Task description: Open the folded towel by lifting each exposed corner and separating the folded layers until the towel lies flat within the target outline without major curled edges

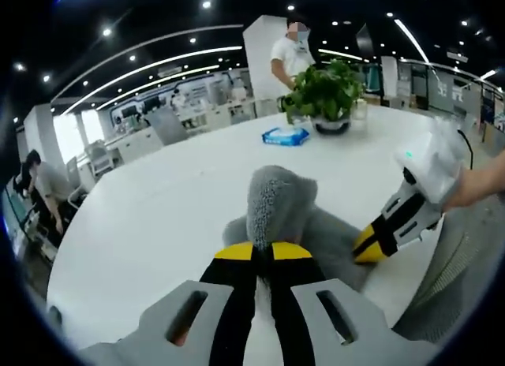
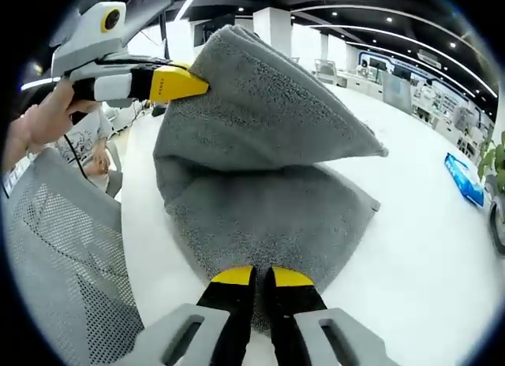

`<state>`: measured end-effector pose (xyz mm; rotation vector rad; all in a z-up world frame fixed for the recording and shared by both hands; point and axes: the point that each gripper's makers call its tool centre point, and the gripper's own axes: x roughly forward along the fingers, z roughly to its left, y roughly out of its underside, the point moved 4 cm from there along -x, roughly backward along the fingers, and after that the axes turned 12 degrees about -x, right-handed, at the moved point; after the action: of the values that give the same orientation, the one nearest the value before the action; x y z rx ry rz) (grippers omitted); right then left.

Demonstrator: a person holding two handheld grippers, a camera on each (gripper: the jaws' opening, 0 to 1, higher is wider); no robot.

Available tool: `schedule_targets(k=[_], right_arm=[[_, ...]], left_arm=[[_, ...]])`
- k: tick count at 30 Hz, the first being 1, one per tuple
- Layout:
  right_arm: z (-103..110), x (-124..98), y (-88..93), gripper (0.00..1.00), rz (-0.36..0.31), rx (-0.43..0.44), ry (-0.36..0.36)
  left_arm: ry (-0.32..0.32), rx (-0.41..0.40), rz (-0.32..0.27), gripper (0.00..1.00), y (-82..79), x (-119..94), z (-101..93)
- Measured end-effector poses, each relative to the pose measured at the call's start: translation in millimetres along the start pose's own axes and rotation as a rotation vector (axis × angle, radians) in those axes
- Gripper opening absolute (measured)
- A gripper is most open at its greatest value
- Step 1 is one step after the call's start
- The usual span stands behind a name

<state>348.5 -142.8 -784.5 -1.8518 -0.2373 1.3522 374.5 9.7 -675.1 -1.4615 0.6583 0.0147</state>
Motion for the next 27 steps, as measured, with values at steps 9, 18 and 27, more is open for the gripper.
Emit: schedule_targets(k=[9, 18, 27], right_arm=[[-0.3, 0.2, -0.2, 0.04, -0.004, 0.006, -0.002], [-0.4, 0.2, -0.2, 0.04, -0.006, 0.009, -0.005], [-0.1, 0.2, -0.1, 0.04, -0.006, 0.011, -0.008]], left_arm=[[-0.032, 0.009, -0.011, 0.04, -9.4, -5.5, 18.0], [-0.062, 0.023, 0.002, 0.04, -10.7, -10.5, 33.8], [-0.081, 0.017, 0.001, 0.04, -5.0, -16.6, 34.8]])
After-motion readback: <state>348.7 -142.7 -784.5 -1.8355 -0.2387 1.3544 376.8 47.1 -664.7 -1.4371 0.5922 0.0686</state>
